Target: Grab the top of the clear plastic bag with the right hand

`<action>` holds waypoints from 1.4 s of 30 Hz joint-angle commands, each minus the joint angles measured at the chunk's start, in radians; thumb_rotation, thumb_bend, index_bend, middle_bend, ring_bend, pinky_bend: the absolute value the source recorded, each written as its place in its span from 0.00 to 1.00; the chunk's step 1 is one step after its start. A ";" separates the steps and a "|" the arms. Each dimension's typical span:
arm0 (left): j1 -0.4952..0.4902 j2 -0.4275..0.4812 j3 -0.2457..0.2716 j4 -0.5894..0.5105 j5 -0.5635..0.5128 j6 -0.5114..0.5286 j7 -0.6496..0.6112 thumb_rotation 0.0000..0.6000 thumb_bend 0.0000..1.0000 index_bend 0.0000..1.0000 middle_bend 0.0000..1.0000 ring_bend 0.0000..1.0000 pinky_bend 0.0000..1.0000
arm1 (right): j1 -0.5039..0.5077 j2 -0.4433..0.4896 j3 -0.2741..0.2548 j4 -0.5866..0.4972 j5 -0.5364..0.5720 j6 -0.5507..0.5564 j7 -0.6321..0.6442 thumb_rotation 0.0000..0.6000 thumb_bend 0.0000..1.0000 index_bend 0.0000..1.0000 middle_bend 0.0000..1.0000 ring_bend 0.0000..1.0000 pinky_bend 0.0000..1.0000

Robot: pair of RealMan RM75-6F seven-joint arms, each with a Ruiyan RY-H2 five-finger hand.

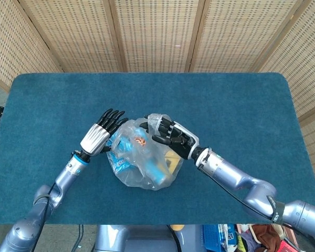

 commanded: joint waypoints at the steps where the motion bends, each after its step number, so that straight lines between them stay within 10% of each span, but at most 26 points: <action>1: -0.003 -0.017 -0.010 -0.004 -0.019 -0.008 -0.001 1.00 0.37 0.07 0.00 0.00 0.00 | 0.001 0.003 -0.002 -0.005 -0.005 0.004 0.005 1.00 0.27 0.22 0.31 0.14 0.00; 17: -0.036 -0.086 -0.110 -0.067 -0.135 -0.015 -0.132 1.00 0.29 0.14 0.00 0.00 0.00 | 0.017 0.017 -0.033 -0.006 -0.032 0.034 0.032 1.00 0.27 0.22 0.31 0.14 0.00; 42: -0.051 -0.004 -0.083 -0.246 -0.109 0.015 -0.174 1.00 0.31 0.38 0.00 0.00 0.00 | 0.062 0.044 -0.112 0.007 -0.076 0.111 0.107 1.00 0.27 0.22 0.31 0.14 0.00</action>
